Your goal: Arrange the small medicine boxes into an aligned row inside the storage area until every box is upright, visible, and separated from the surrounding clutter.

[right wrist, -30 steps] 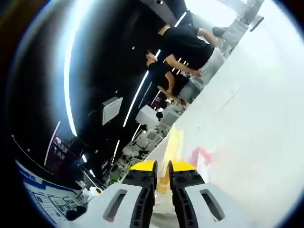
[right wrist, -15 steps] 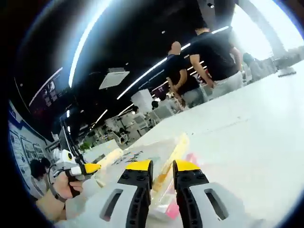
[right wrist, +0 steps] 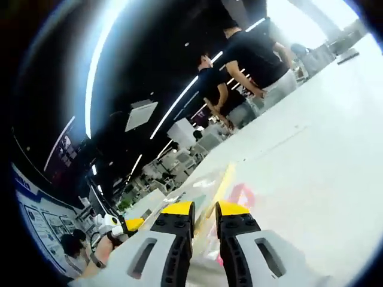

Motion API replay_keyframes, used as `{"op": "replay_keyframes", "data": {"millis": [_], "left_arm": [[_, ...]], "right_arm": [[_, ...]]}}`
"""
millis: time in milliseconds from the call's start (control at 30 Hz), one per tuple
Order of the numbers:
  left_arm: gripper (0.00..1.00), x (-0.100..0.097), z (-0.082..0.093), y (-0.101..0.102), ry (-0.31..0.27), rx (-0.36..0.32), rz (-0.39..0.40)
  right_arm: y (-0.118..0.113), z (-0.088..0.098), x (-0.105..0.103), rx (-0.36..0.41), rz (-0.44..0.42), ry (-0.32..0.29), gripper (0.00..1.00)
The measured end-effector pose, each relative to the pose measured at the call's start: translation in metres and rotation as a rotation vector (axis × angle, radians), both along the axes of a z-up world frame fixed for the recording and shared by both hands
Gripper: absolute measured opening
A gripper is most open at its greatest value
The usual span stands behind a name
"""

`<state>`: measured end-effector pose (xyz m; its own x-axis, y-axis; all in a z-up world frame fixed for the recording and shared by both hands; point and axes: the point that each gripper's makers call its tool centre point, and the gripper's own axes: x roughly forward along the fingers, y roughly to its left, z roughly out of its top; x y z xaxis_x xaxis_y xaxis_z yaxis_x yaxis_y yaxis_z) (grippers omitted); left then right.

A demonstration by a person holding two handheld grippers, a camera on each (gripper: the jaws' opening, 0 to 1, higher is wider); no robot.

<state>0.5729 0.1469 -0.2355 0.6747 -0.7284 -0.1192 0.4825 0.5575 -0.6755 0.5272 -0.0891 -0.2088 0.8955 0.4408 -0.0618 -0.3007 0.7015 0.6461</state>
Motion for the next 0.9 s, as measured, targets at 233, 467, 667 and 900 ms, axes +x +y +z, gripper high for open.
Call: {"op": "replay_keyframes", "data": {"millis": [233, 467, 667, 900], "left_arm": [[0.34, 0.003, -0.002, -0.01, 0.078, -0.121, -0.036], [0.34, 0.003, -0.003, -0.009, 0.063, -0.097, 0.003], [0.36, -0.006, 0.007, -0.013, 0.071, -0.164, 0.017], [0.3, -0.012, 0.003, -0.012, 0.028, -0.074, 0.003]], "right_arm": [[0.005, 0.021, -0.014, 0.003, -0.008, -0.039, 0.11], [-0.008, 0.003, -0.014, 0.051, -0.02, 0.03, 0.1], [0.001, 0.003, -0.012, 0.066, -0.007, 0.025, 0.09], [-0.002, 0.004, -0.011, -0.074, -0.017, -0.023, 0.09]]}}
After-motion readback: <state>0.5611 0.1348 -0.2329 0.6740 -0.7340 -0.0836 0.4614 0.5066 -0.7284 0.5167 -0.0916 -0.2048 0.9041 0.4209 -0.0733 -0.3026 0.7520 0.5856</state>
